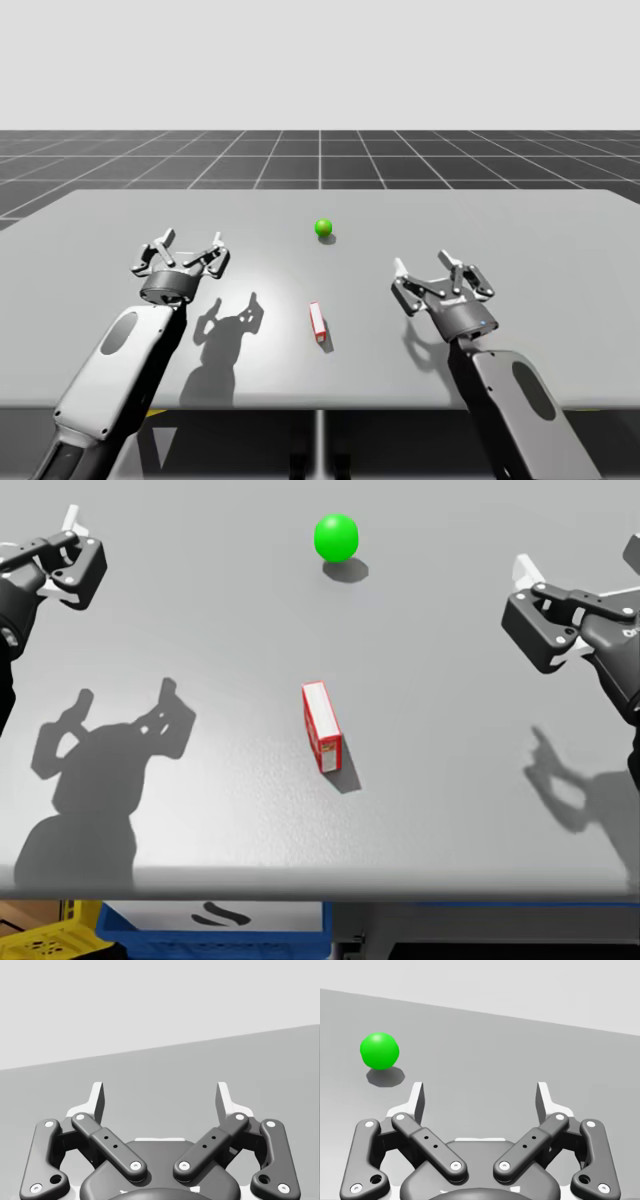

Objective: Watch the red light. When it turns green, pick up the object.

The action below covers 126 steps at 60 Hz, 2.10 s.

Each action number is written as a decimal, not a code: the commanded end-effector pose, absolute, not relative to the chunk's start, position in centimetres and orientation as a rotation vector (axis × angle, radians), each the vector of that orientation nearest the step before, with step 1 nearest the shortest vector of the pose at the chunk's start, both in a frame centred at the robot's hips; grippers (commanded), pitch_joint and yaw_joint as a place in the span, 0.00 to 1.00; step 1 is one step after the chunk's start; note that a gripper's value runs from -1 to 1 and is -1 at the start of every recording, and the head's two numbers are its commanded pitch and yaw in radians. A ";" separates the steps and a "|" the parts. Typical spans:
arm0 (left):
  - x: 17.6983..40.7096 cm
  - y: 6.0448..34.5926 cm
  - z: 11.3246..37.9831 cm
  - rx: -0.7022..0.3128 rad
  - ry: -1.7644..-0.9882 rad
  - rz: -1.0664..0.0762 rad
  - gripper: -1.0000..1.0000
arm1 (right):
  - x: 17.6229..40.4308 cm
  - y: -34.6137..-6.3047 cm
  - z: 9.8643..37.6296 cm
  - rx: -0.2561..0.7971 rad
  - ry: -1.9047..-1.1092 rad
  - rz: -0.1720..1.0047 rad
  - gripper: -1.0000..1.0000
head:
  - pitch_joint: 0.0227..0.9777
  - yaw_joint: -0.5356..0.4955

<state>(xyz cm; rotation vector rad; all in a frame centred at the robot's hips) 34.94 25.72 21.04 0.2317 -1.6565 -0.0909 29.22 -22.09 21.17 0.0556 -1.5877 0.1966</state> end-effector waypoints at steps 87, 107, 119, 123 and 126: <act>34.9 24.8 20.7 0.217 -1.652 -0.112 0.00 | 17.5 -6.8 14.5 0.393 -1.337 0.331 0.00 | 0.94 0.53; 34.8 24.7 20.8 0.212 -1.654 -0.117 0.00 | 20.4 -5.4 13.5 0.234 -1.356 0.330 0.00 | 0.94 0.54; 34.7 24.6 20.8 0.210 -1.653 -0.118 0.00 | 21.7 -4.4 13.4 0.212 -1.330 0.343 0.00 | 0.94 0.53; 34.7 24.6 20.8 0.209 -1.652 -0.120 0.00 | 22.1 -4.2 13.2 0.215 -1.304 0.342 0.00 | 0.94 0.53; 34.7 24.5 20.8 0.208 -1.651 -0.121 0.00 | 22.3 -4.1 13.0 0.216 -1.287 0.337 0.00 | 0.94 0.53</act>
